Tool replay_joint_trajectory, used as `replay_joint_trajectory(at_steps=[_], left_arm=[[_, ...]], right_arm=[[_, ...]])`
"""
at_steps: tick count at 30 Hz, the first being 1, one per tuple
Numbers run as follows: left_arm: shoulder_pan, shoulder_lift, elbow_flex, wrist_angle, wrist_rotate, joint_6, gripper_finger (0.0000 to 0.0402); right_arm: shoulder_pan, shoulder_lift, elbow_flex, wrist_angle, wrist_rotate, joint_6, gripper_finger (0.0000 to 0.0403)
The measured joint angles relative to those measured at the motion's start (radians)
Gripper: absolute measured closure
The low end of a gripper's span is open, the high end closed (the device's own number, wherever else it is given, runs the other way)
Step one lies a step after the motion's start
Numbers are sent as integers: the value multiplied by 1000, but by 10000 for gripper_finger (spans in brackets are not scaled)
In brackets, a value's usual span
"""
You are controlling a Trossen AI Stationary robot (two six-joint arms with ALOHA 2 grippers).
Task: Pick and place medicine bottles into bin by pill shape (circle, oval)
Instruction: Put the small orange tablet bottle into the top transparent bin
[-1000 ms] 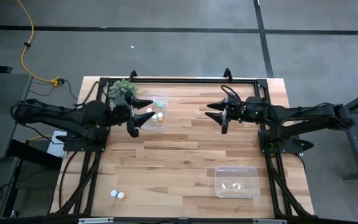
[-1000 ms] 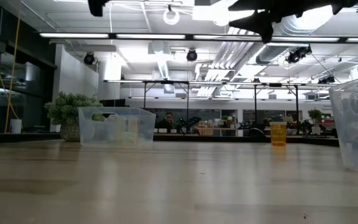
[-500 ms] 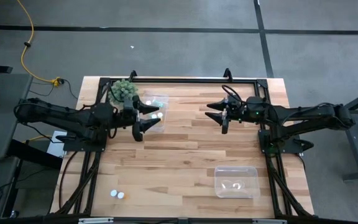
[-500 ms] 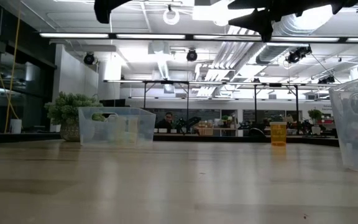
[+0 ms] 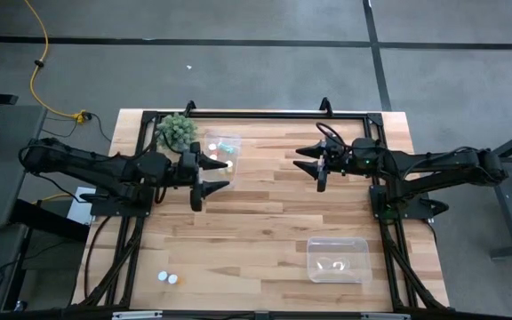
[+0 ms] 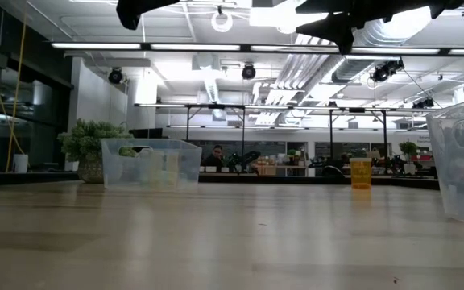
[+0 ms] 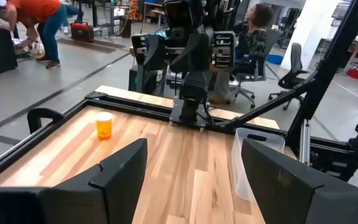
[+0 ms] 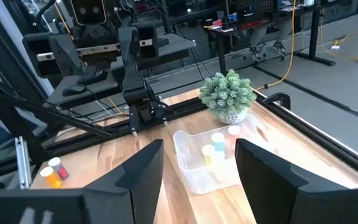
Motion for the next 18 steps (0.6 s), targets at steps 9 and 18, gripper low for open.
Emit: replay_joint_trajectory(at_steps=[9, 18], left_arm=[[-119, 28, 142, -321, 1, 51, 149], [-481, 255, 407, -904, 14, -212, 149]], right_arm=[[0, 0, 0, -2, 0, -8, 210], [0, 0, 0, -14, 0, -14, 210]])
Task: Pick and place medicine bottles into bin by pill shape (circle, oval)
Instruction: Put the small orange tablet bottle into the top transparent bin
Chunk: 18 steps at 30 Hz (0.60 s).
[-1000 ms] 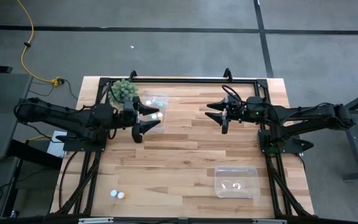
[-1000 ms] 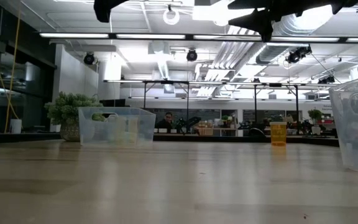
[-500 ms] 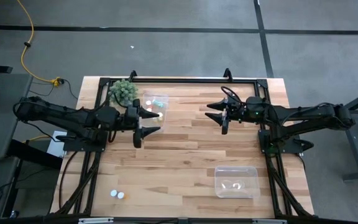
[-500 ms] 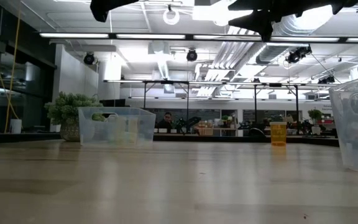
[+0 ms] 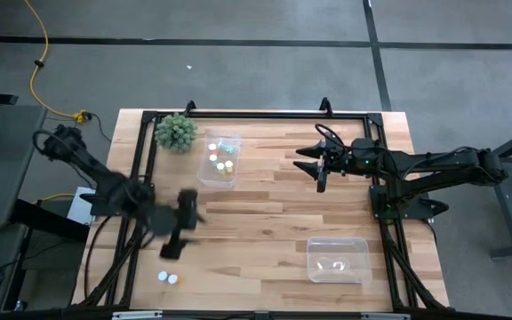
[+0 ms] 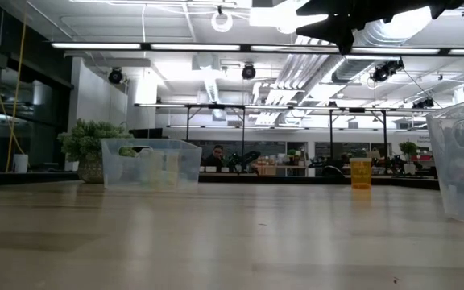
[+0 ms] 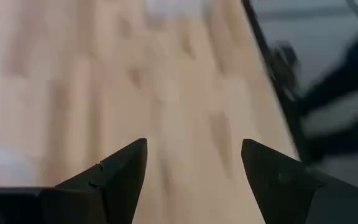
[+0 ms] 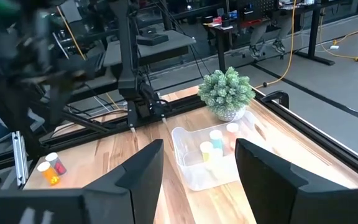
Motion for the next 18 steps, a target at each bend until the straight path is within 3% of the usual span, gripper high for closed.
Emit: replay_joint_trajectory(at_steps=[9, 18], left_arm=[[-346, 299, 66, -22, 16, -289, 149], [-420, 493, 95, -55, 26, -444, 149]], right_arm=[[0, 0, 0, -13, 0, 10, 210], [0, 0, 0, -56, 28, 3, 210]])
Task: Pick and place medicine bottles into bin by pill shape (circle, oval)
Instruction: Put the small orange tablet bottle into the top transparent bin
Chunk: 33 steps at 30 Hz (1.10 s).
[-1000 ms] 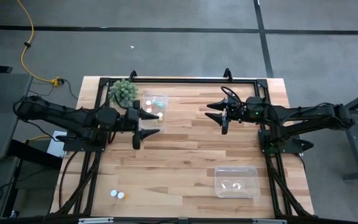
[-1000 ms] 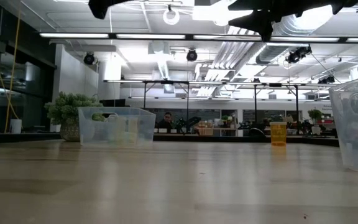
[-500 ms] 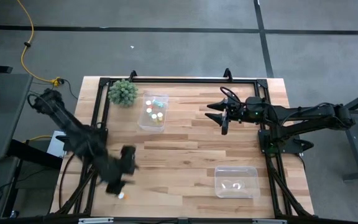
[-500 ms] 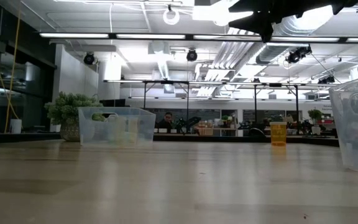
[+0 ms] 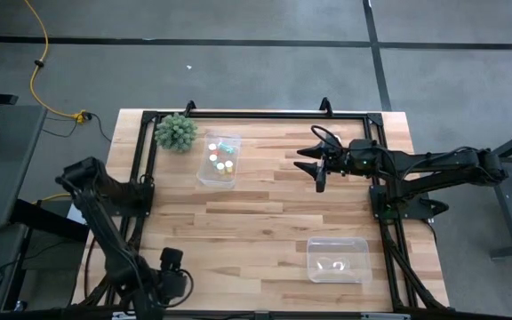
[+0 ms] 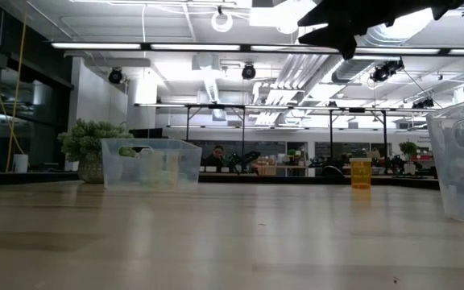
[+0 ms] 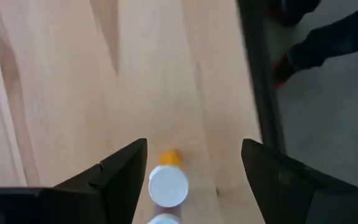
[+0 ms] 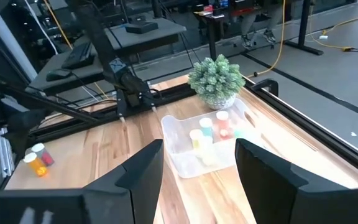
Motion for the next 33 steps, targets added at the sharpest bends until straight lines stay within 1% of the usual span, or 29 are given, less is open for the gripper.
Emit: replay_joint_trajectory(at_steps=[3, 7, 13, 15, 19, 23, 28, 33], left_arm=[[-1, 30, 0, -56, 5, -30, 149], [-1, 40, 0, -115, -2, -80, 149], [-14, 40, 0, -108, 57, -162, 149], [-23, 40, 0, -108, 59, -171, 149], [-25, 40, 0, -108, 27, -188, 149], [-22, 48, 0, -107, 16, -187, 158], [-18, 78, 0, -98, 42, -188, 169], [-20, 98, 0, -89, 59, -188, 168]], right_arm=[[0, 0, 0, -8, 0, 0, 210], [0, 0, 0, -9, 1, 8, 210], [0, 0, 0, -10, 1, 8, 210], [0, 0, 0, -13, 1, 8, 210], [0, 0, 0, -14, 2, 8, 210], [0, 0, 0, -13, 3, 8, 210], [0, 0, 0, -14, 3, 13, 210], [0, 0, 0, -14, 3, 16, 210]])
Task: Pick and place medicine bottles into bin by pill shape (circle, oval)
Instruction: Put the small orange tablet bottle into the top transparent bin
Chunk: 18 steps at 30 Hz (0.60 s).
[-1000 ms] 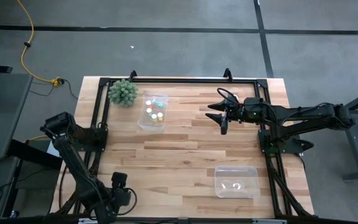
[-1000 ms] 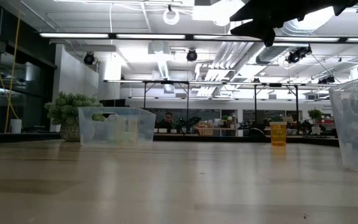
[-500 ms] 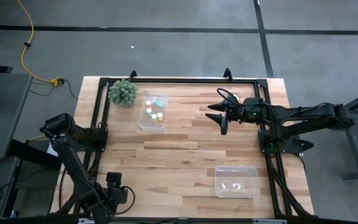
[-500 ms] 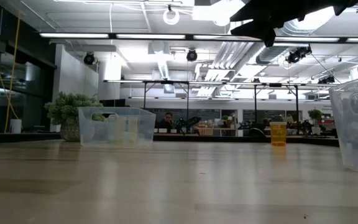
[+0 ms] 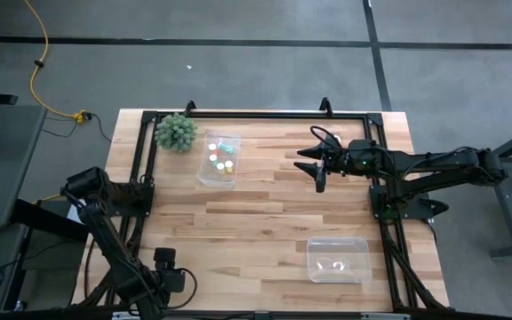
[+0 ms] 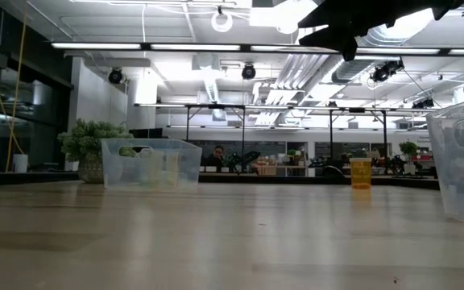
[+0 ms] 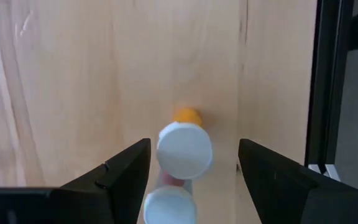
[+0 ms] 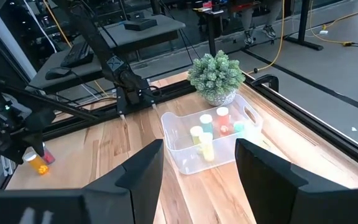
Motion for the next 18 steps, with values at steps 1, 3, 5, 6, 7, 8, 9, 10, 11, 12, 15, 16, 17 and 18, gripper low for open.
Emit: replay_joint_trajectory(at_steps=[1, 3, 5, 6, 7, 8, 9, 10, 11, 12, 15, 16, 17, 18], left_arm=[[0, 0, 0, 0, 1, 0, 168], [1, 0, 0, -1, 0, 0, 170], [1, 0, 0, -1, -6, 0, 176], [1, 0, 0, -1, -8, -5, 180], [1, 0, 0, -2, -9, -9, 185], [1, 0, 0, -3, -9, -13, 190], [0, 0, 0, -3, -9, -15, 196], [0, 0, 0, -3, -10, -16, 202], [0, 0, 0, -4, -10, -15, 209], [0, 0, 0, -3, -10, -15, 215], [1, 0, 0, -4, -17, -15, 235], [1, 0, 0, -4, -20, -15, 242], [1, 0, 0, -5, -22, -15, 248], [1, 0, 0, -5, -23, -15, 253]], right_arm=[[0, 0, 0, 0, 0, 0, 210], [0, 0, 0, -1, 0, 0, 210], [0, 0, 0, -1, 0, 0, 210], [0, 0, 0, -1, 0, 0, 210], [0, 0, 0, -2, 0, 0, 210], [0, 0, 0, -2, 0, 0, 210], [0, 0, 0, -2, 0, 0, 210], [0, 0, 0, -2, 0, 0, 210], [0, 0, 0, -2, 0, 0, 210], [0, 0, 0, -3, 0, 0, 210], [0, 0, 0, -10, 0, 0, 210], [0, 0, 0, -14, 0, 0, 210], [0, 0, 0, -18, 0, 0, 210], [0, 0, 0, -23, 0, 0, 210]])
